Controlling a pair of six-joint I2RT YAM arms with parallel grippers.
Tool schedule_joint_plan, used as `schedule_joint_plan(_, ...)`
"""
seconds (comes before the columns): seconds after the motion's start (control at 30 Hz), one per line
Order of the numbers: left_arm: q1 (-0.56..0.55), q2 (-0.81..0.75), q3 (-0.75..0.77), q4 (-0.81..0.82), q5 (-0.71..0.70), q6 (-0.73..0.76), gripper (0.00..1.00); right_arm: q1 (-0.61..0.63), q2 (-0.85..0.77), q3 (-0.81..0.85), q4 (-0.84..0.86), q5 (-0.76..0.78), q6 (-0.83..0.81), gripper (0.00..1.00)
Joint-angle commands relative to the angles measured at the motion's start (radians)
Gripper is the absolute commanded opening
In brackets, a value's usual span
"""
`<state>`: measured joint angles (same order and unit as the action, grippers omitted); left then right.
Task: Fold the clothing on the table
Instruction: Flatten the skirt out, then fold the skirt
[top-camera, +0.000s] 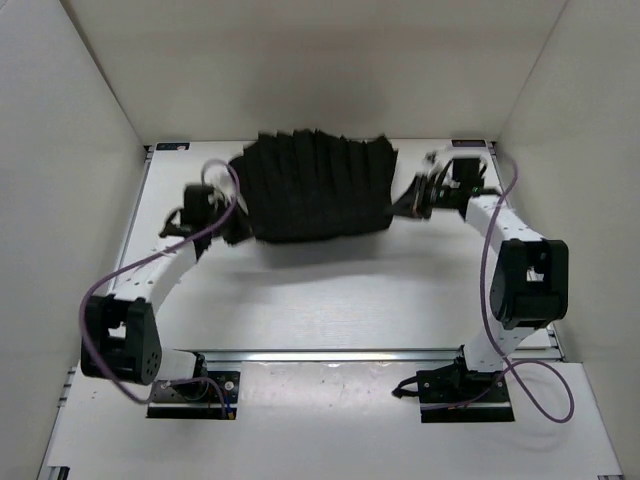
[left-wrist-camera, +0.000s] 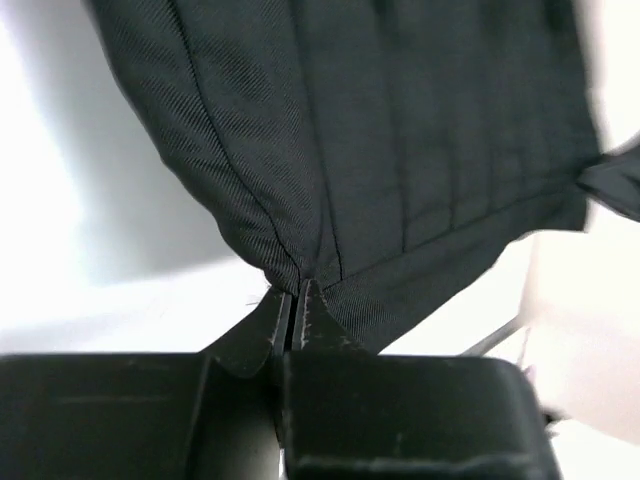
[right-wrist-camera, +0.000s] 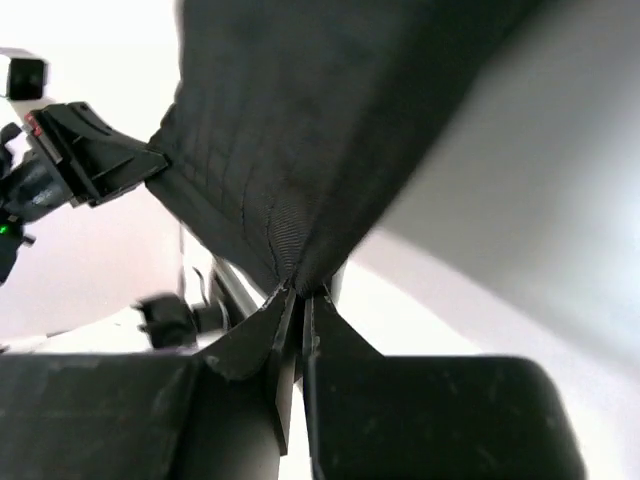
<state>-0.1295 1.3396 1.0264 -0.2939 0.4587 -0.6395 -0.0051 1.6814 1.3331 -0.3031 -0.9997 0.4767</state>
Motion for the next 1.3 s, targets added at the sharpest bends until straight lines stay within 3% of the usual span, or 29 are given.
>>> schedule_joint_plan(0.0, -0.022, 0.003, -0.26, 0.047, -0.045, 0.003, 0.07, 0.053, -0.075, -0.234, 0.018, 0.171, -0.016, 0.0)
schedule_joint_plan(0.03, -0.025, -0.009, -0.294, 0.042, -0.038, 0.018, 0.31, 0.083, -0.124, -0.308, 0.012, 0.261, -0.019, 0.1)
schedule_joint_plan(0.07, -0.022, -0.029, -0.345, 0.033, -0.041, 0.03, 0.42, 0.109, -0.155, -0.377, 0.012, 0.297, -0.03, 0.27)
schedule_joint_plan(0.1, -0.015, -0.048, -0.395, 0.033, -0.043, 0.035, 0.51, 0.123, -0.225, -0.417, 0.022, 0.368, -0.027, 0.33)
schedule_joint_plan(0.2, 0.001, -0.19, -0.465, -0.01, -0.069, 0.049, 0.63, 0.145, -0.372, -0.555, 0.027, 0.472, -0.042, 0.61)
schedule_joint_plan(0.33, -0.042, -0.299, -0.508, -0.08, -0.137, 0.046, 0.65, 0.128, -0.478, -0.624, -0.01, 0.49, -0.075, 0.66)
schedule_joint_plan(0.43, -0.05, -0.39, -0.592, -0.074, -0.152, 0.011, 0.65, 0.146, -0.514, -0.687, -0.019, 0.516, -0.081, 0.66)
schedule_joint_plan(0.63, -0.084, -0.425, -0.638, -0.117, -0.216, 0.008, 0.66, 0.208, -0.539, -0.755, -0.042, 0.59, -0.098, 0.64)
schedule_joint_plan(1.13, -0.102, -0.494, -0.739, -0.103, -0.273, -0.034, 0.68, 0.359, -0.467, -0.744, -0.007, 0.619, -0.09, 0.58)
schedule_joint_plan(1.17, -0.105, -0.505, -0.741, -0.09, -0.276, -0.041, 0.67, 0.381, -0.459, -0.744, -0.002, 0.628, -0.086, 0.56)
schedule_joint_plan(1.27, -0.11, -0.497, -0.753, -0.068, -0.279, -0.057, 0.7, 0.396, -0.437, -0.75, -0.002, 0.647, -0.078, 0.28)
